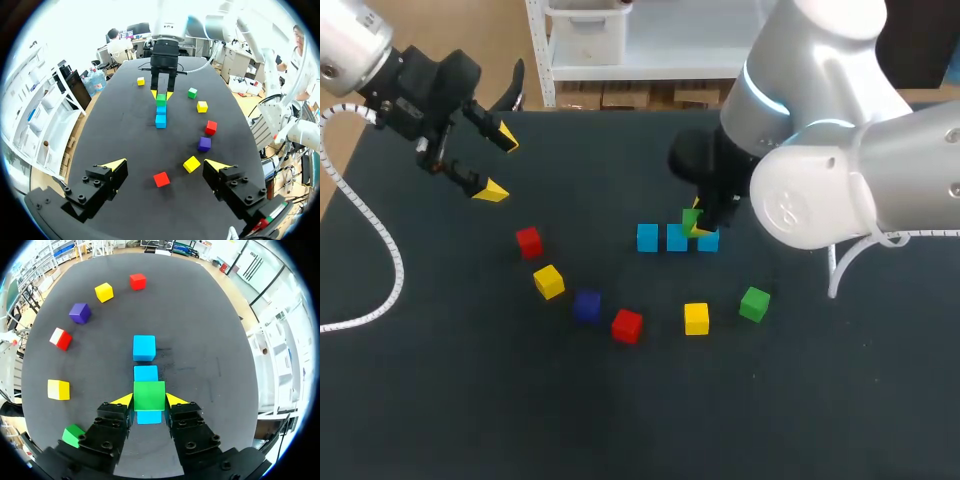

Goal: Place the blue cubes, place green cubes on the blue cubes, place the yellow cubes on the green cubes, then place the red cubes on the yellow cubes, and place purple cube on the red cubes.

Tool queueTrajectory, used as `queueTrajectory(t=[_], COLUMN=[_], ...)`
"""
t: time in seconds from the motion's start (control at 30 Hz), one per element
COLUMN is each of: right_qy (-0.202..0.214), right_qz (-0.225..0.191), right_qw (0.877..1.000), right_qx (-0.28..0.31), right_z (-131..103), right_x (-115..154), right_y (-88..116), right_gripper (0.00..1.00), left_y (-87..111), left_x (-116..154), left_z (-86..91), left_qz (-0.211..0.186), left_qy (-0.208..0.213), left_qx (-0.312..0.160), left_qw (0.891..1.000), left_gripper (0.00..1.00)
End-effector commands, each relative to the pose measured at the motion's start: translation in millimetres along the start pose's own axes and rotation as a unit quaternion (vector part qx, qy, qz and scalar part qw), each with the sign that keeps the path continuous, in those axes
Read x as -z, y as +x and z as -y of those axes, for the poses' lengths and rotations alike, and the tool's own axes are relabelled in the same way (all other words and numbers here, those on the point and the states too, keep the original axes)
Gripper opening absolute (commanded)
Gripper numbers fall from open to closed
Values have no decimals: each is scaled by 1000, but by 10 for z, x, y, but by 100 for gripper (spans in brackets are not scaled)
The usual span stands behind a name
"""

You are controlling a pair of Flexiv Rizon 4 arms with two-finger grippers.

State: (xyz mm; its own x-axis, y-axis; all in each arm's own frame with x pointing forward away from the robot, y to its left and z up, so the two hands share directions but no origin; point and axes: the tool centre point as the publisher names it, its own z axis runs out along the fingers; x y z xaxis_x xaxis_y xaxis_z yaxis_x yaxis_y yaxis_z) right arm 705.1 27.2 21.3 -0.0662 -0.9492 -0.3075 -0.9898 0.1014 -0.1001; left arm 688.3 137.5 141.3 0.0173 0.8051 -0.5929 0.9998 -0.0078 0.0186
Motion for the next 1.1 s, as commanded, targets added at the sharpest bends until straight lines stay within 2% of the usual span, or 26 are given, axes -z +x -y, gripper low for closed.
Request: queueTrajectory(t=[0.03, 0.13, 0.2, 0.27, 0.4, 0.5, 0.93, 1.1], right_qy=[-4, -3, -4, -3, -3, -4, 13, 18], right_qz=[0, 0, 0, 1, 1, 2, -10, -9], right_qw=[1000, 1000, 1000, 1000, 1000, 1000, 1000, 1000], right_qx=[1, 0, 1, 1, 1, 0, -5, -2], right_z=[22, 24, 26, 29, 31, 32, 114, 171], right_x=[-6, -7, -7, -7, -6, -6, 64, 75], right_y=[-4, -5, -5, -7, -10, -12, 77, 47], right_gripper=[35, 36, 45, 49, 84, 100, 100, 100], left_y=[12, 12, 12, 12, 12, 12, 12, 12], left_x=[3, 3, 3, 3, 3, 3, 3, 3], left_z=[3, 3, 3, 3, 3, 3, 3, 3], left_qz=[1, 1, 1, 1, 1, 1, 1, 1], left_qy=[0, 0, 0, 0, 0, 0, 0, 0], left_qx=[-2, -2, -2, -2, -2, -2, -2, -2], left_qw=[1000, 1000, 1000, 1000, 1000, 1000, 1000, 1000], left_gripper=[100, 100, 100, 100, 100, 100, 100, 100])
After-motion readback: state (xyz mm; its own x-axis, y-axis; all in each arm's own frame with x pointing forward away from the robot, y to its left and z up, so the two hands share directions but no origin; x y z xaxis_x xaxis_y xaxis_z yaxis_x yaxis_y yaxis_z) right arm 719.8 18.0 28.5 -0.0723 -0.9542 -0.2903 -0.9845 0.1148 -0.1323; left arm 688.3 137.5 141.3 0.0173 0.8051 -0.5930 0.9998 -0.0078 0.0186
